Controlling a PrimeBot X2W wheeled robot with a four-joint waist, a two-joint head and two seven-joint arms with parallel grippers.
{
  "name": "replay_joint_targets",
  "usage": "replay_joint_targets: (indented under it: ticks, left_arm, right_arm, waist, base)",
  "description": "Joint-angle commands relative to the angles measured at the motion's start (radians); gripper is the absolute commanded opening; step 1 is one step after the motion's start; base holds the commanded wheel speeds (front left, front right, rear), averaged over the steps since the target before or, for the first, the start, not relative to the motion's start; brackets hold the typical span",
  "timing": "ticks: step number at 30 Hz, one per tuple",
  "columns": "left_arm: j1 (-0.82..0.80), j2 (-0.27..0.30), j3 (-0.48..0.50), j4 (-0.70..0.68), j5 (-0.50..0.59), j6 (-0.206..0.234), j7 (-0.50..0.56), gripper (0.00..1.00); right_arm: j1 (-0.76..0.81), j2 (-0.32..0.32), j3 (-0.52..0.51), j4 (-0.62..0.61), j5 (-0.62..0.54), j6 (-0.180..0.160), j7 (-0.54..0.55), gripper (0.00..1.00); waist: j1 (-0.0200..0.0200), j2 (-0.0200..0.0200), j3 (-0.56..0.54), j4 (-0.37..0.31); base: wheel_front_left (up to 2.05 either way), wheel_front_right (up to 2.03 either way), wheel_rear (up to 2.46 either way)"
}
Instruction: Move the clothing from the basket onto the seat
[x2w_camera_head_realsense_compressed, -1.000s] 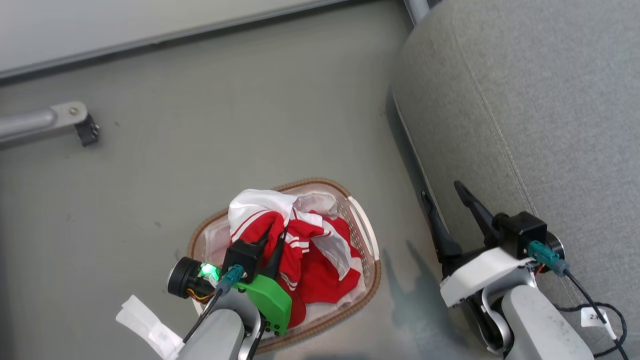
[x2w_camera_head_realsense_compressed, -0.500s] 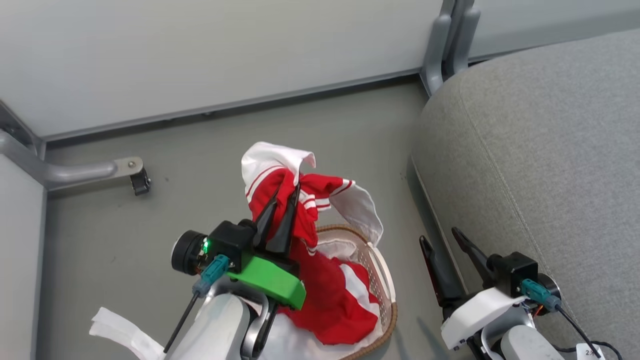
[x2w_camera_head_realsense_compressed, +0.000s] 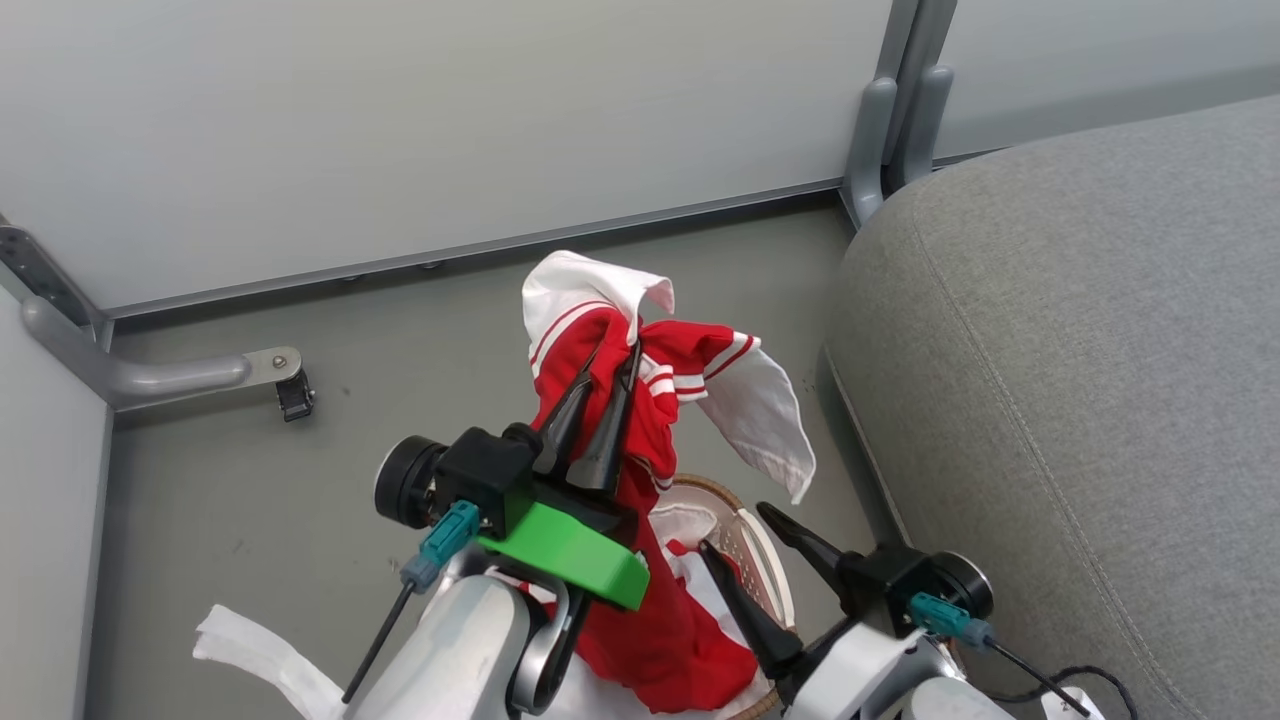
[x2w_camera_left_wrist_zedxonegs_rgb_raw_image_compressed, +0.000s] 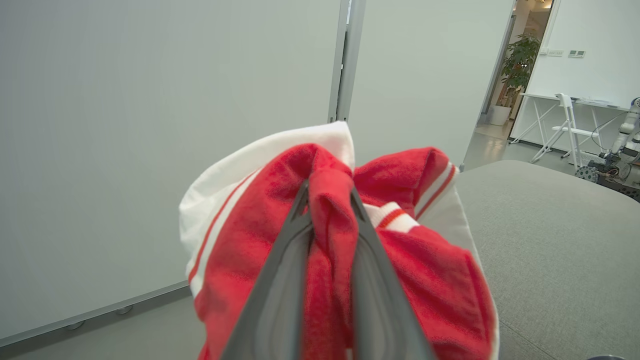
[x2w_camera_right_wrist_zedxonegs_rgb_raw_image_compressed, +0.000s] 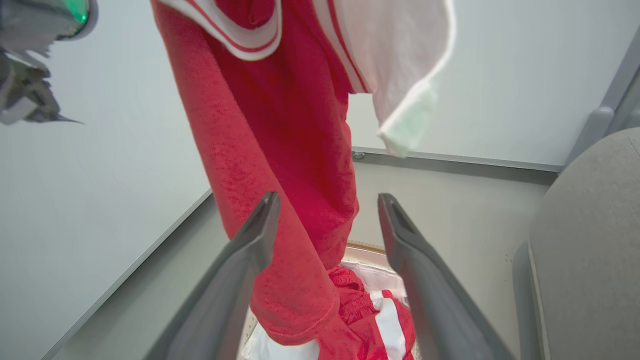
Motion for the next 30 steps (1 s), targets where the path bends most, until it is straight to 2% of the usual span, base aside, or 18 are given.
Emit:
replay_joint_targets:
  ticks: [1, 9, 17, 18, 19, 20, 27, 28, 29, 30]
  left_arm:
    - [-0.020, 0.002, -0.008, -0.007, -0.006, 0.005, -0.001, 0.00]
    - [-0.045, 0.002, -0.088, -0.014, -0.046, 0.007, -0.001, 0.00]
    - [-0.059, 0.002, -0.152, -0.021, -0.082, 0.019, -0.001, 0.00]
    - [-0.059, 0.002, -0.157, -0.024, -0.087, 0.020, -0.001, 0.00]
    - [-0.058, 0.002, -0.162, -0.025, -0.091, 0.021, -0.001, 0.00]
    - [-0.057, 0.002, -0.168, -0.027, -0.094, 0.021, -0.001, 0.00]
    - [-0.044, 0.002, -0.175, -0.017, -0.094, 0.025, -0.001, 0.00]
    - [-0.041, 0.002, -0.171, -0.016, -0.091, 0.026, -0.001, 0.26]
    - [-0.037, 0.002, -0.169, -0.009, -0.091, 0.026, -0.001, 0.46]
    - [-0.035, 0.002, -0.164, -0.004, -0.083, 0.029, -0.001, 1.00]
  right_arm:
    - [-0.032, -0.005, 0.028, -0.004, 0.008, -0.001, -0.004, 1.00]
    - [-0.166, 0.025, 0.149, 0.030, 0.007, -0.001, -0.004, 1.00]
    - [-0.208, 0.055, 0.123, 0.077, -0.049, -0.001, -0.004, 1.00]
    - [-0.208, 0.056, 0.111, 0.090, -0.053, -0.001, -0.004, 0.87]
    - [-0.210, 0.058, 0.105, 0.097, -0.053, -0.001, -0.004, 0.19]
    - [-0.208, 0.061, 0.096, 0.101, -0.044, -0.001, -0.004, 0.00]
    - [-0.190, 0.066, 0.055, 0.081, -0.020, -0.001, -0.004, 0.00]
    - [-0.182, 0.065, 0.045, 0.078, -0.019, -0.001, -0.004, 0.00]
    - [-0.176, 0.065, 0.039, 0.075, -0.021, -0.001, -0.004, 0.00]
    - [-0.169, 0.065, 0.030, 0.071, -0.024, -0.001, -0.004, 0.00]
  waist:
    - [0.0001, 0.0000, 0.005, 0.009]
    - [0.0001, 0.0000, 0.010, 0.072]
    - [0.0001, 0.0000, 0.002, 0.115]
    - [0.0001, 0.0000, 0.000, 0.117]
    - [0.0001, 0.0000, -0.001, 0.119]
    - [0.0001, 0.0000, -0.002, 0.120]
    - [0.0001, 0.0000, -0.002, 0.108]
    - [0.0001, 0.0000, -0.001, 0.102]
    - [0.0001, 0.0000, 0.000, 0.095]
    - [0.0001, 0.0000, 0.001, 0.086]
  base:
    - [0.00, 0.00, 0.00]
    - [0.00, 0.00, 0.00]
    - [0.00, 0.00, 0.00]
    - [0.00, 0.00, 0.00]
    - [0.00, 0.00, 0.00]
    - [0.00, 0.00, 0.00]
    - [0.00, 0.00, 0.00]
    - [0.00, 0.00, 0.00]
    - [0.00, 0.00, 0.00]
    - [0.00, 0.00, 0.00]
